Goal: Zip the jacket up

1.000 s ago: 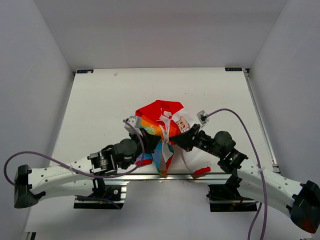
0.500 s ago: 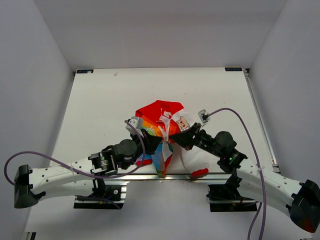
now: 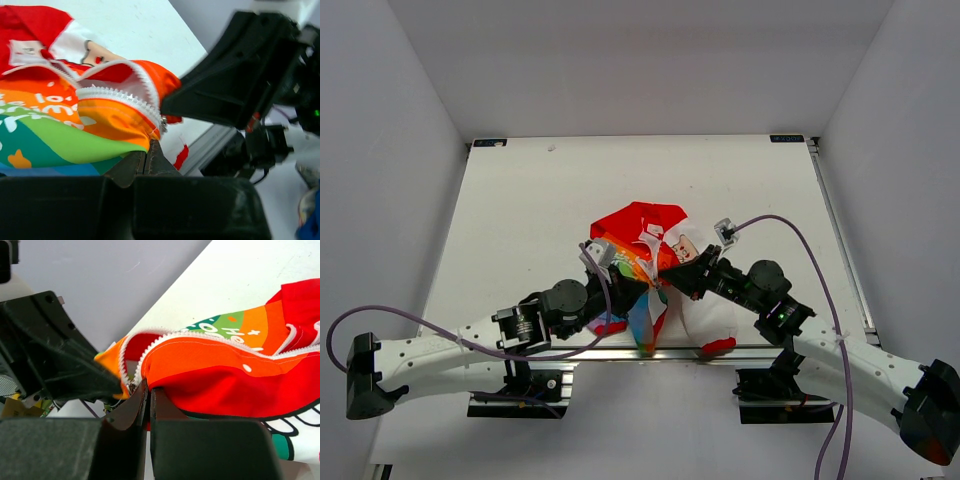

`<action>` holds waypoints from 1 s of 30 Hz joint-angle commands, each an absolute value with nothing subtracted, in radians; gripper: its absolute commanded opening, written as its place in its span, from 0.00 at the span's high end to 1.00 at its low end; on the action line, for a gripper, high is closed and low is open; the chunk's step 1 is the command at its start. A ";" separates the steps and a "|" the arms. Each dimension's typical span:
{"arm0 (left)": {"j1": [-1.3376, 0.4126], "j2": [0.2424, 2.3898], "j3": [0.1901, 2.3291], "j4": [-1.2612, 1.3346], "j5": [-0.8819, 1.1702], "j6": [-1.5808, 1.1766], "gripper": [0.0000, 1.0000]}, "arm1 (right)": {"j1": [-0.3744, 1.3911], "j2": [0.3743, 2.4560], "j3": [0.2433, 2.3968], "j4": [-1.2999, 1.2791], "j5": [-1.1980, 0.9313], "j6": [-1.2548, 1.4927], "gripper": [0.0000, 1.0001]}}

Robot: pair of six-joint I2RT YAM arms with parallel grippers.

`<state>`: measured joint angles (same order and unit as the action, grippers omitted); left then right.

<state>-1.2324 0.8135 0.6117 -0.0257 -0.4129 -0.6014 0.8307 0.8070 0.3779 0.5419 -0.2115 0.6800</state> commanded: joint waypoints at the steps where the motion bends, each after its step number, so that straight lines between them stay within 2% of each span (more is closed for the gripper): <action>1: -1.233 0.807 0.600 -0.008 -0.226 -0.477 1.00 | 0.825 0.796 0.439 0.575 -0.206 0.657 1.00; 6: -1.233 0.830 0.614 -0.060 -0.146 -0.446 1.00 | 0.822 0.810 0.501 0.499 -0.271 0.608 1.00; 10: -1.233 0.854 0.635 -0.161 -0.205 -0.453 1.00 | 0.822 0.830 0.570 0.374 -0.319 0.557 1.00; 16: -1.233 0.916 0.663 -0.277 -0.265 -0.518 1.00 | 0.822 0.801 0.574 0.336 -0.328 0.535 1.00; 23: -1.233 0.900 0.663 -0.282 -0.299 -0.571 1.00 | 0.821 0.796 0.580 0.269 -0.334 0.522 1.00; 24: -1.233 0.890 0.664 -0.284 -0.308 -0.577 0.98 | 0.821 0.802 0.577 0.262 -0.339 0.523 1.00; 25: -1.235 0.881 0.664 -0.282 -0.316 -0.589 0.93 | 0.822 0.807 0.569 0.262 -0.353 0.534 1.00; 30: -1.233 0.824 0.617 -0.259 -0.324 -0.626 0.88 | 0.822 0.863 0.500 0.299 -0.426 0.580 1.00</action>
<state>-1.2324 0.8661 0.6445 -0.2245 -0.3080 -0.5919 0.8268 0.8402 0.5037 0.2096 -0.3683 0.5518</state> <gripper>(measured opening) 0.113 0.014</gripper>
